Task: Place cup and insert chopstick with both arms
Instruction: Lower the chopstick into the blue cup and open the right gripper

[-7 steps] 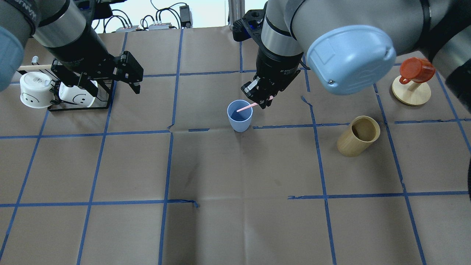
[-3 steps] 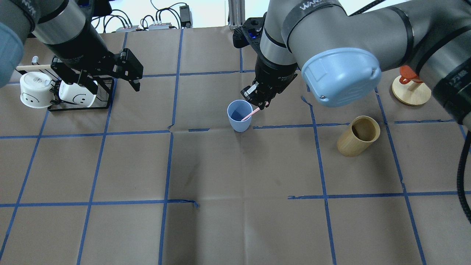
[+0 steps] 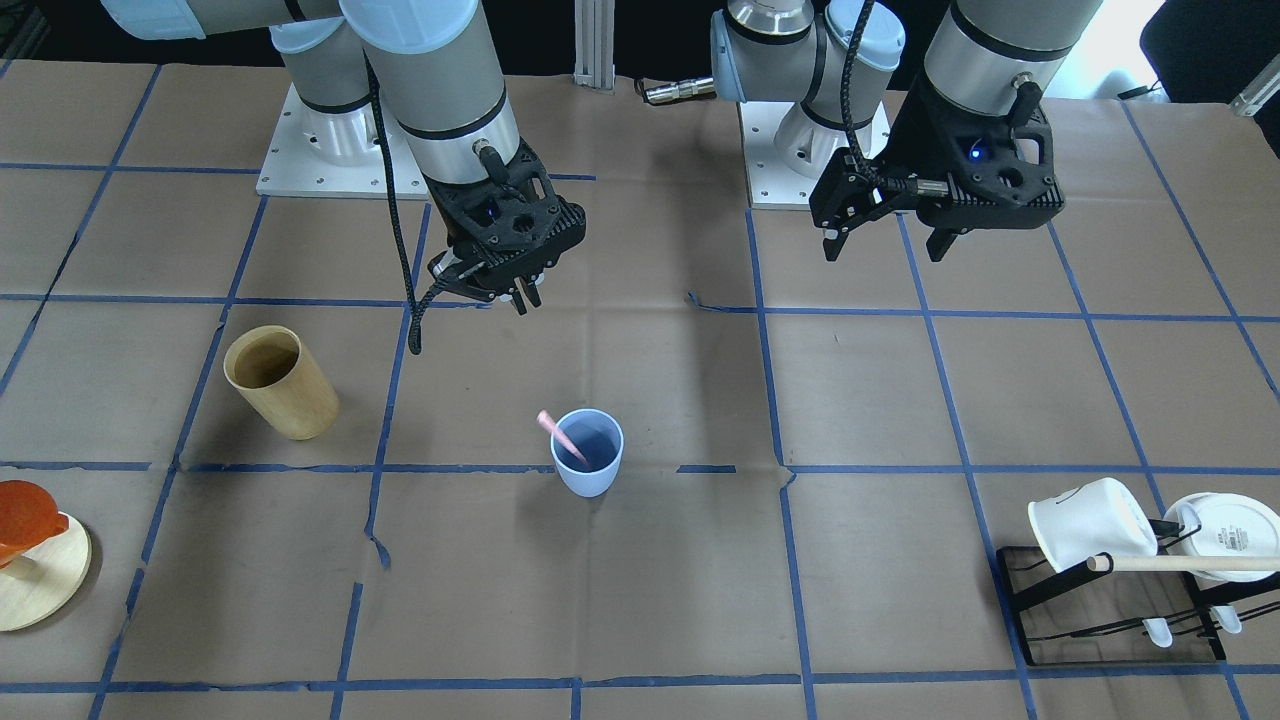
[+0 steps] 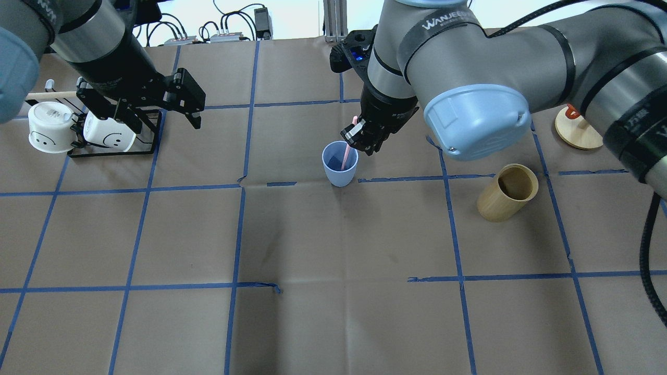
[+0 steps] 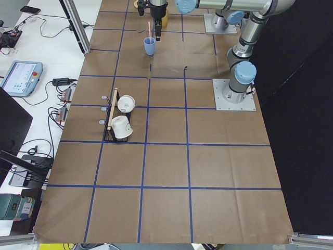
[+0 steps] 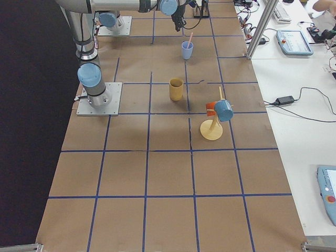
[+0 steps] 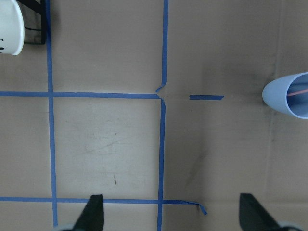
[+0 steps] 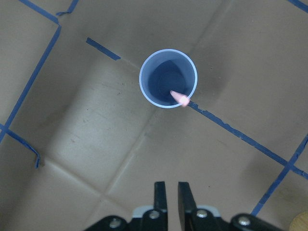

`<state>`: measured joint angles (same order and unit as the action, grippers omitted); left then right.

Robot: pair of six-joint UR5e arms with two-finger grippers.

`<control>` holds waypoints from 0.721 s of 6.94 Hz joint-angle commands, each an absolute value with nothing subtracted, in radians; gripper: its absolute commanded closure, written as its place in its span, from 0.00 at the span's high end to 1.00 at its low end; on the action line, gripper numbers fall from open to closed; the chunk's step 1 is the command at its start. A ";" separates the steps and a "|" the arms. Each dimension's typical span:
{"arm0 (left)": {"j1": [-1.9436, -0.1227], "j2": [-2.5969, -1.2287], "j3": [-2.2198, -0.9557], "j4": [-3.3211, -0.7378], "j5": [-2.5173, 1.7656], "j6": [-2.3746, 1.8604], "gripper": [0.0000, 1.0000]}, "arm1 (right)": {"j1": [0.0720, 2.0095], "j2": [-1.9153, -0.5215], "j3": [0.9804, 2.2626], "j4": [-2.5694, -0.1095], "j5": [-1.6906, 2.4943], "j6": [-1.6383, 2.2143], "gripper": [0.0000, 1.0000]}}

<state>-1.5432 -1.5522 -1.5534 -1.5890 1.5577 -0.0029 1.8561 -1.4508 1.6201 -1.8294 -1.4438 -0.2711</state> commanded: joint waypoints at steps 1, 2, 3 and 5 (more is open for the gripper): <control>-1.543 -1.548 -1.568 -1.588 1.562 -0.003 1.00 | 1.856 -1.448 1.621 -1.868 -1.443 -0.274 0.71; -1.543 -1.543 -1.563 -1.585 1.559 -0.003 1.00 | 1.832 -1.447 1.612 -1.865 -1.448 -0.278 0.99; -1.543 -1.534 -1.572 -1.585 1.566 -0.003 1.00 | 1.797 -1.460 1.620 -1.836 -1.475 -0.272 1.00; -1.543 -1.531 -1.575 -1.583 1.566 -0.002 1.00 | 1.679 -1.534 1.634 -1.799 -1.562 -0.224 1.00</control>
<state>-1.5432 -1.5323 -1.5742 -1.5843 1.5660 -0.0021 1.7492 -1.4894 1.6221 -1.8157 -1.5291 -0.2563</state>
